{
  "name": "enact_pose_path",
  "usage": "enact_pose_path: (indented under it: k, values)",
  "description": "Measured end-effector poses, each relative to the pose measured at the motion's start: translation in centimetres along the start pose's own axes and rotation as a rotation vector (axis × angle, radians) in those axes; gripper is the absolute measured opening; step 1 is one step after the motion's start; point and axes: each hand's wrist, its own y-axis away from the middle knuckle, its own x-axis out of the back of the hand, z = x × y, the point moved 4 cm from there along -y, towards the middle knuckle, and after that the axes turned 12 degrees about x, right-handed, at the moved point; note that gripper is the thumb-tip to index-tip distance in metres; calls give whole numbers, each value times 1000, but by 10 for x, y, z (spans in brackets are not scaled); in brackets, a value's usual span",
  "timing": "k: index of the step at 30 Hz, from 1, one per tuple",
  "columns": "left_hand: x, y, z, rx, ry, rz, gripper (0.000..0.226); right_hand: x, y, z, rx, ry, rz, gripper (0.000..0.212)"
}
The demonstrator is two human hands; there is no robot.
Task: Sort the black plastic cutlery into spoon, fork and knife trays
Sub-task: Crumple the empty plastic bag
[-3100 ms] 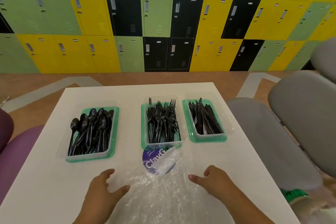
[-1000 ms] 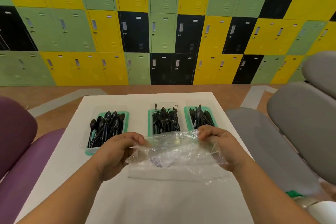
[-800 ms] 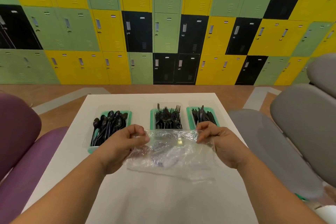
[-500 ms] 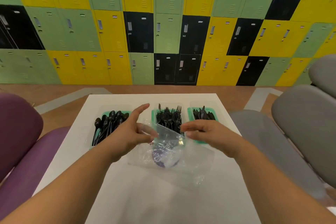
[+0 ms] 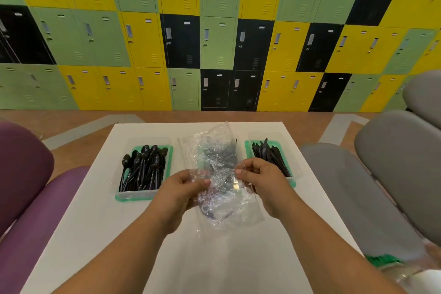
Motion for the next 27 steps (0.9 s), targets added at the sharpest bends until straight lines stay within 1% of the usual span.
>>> enact_pose_path:
  k: [1,2,3,7,10,11,13,17,18,19,21,22,23,25,26,27]
  values:
    - [1,-1,0,-17,-16,26,29,0,2,1,-9,-28,-1,14]
    - [2,-1,2,-29,-26,44,20,0,3,2,-24,-60,-9,15]
    - [3,-2,3,-41,-34,55,16,1,4,5,-46,-88,-25,18]
    - [2,0,7,-67,-42,40,12,2,8,16,-149,-221,-71,33]
    - [0,3,7,-74,-71,-10,9,2,9,16,-225,-319,-96,32]
    - [-1,4,7,-70,-80,-26,11,2,10,16,-239,-320,-110,33]
    - [-1,5,5,-36,-60,-56,23,2,9,18,-247,-321,-124,37]
    - [-1,6,1,102,133,-183,37,6,6,19,-199,-246,-102,41]
    - [-1,5,0,127,144,-207,41,6,5,20,-184,-227,-96,42]
    - [-2,6,0,134,106,-213,41,6,4,21,-173,-202,-93,44]
    - [-4,6,1,107,-27,-208,25,7,4,23,-163,-152,-81,46]
    - [-5,6,1,91,-71,-198,23,8,3,23,-165,-161,-63,45]
    - [-6,6,1,76,-90,-180,26,9,4,21,-175,-191,-41,39]
    - [-5,3,1,33,-83,-114,31,13,7,22,-240,-314,-18,21]
    - [-4,3,2,6,-79,-80,33,13,10,23,-292,-369,-32,29]
    - [-3,2,2,-18,-84,-49,35,13,14,24,-347,-397,-56,42]
